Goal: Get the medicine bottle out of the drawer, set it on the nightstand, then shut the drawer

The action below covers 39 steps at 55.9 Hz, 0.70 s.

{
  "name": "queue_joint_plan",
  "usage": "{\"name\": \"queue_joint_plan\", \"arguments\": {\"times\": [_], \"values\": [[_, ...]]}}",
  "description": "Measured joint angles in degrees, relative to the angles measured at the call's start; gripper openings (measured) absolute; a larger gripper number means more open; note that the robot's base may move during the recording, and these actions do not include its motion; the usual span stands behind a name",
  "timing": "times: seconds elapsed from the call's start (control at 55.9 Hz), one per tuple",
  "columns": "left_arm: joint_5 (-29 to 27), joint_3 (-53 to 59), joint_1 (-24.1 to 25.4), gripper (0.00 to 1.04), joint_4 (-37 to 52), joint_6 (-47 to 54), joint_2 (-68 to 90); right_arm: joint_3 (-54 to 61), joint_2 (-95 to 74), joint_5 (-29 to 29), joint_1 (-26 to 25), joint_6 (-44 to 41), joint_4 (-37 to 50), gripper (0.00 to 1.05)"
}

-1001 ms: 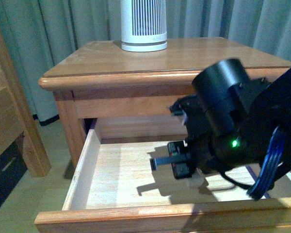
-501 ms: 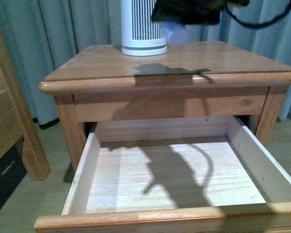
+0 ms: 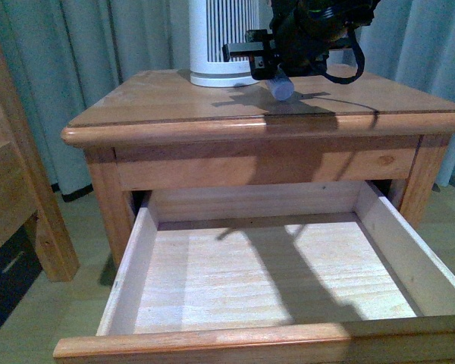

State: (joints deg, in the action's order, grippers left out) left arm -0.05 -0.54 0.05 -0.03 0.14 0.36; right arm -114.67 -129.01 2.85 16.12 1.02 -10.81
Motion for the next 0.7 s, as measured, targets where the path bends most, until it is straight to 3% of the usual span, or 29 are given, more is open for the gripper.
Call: {"name": "queue_joint_plan", "arguments": {"times": [0.197, 0.376, 0.483, 0.697], "values": [[0.0, 0.0, 0.0, 0.98, 0.0, 0.0, 0.0, 4.1, 2.8, -2.3, 0.2, 0.9, 5.7, 0.72], [0.0, 0.0, 0.0, 0.98, 0.0, 0.0, 0.0, 20.0, 20.0, -9.9, 0.7, 2.8, 13.5, 0.99], [0.0, 0.0, 0.0, 0.98, 0.0, 0.0, 0.0, 31.6, 34.1, -14.3, 1.2, 3.3, 17.1, 0.95], [0.0, 0.0, 0.0, 0.98, 0.0, 0.0, 0.0, 61.1, 60.2, -17.0, -0.7, 3.5, 16.3, 0.56]]}}
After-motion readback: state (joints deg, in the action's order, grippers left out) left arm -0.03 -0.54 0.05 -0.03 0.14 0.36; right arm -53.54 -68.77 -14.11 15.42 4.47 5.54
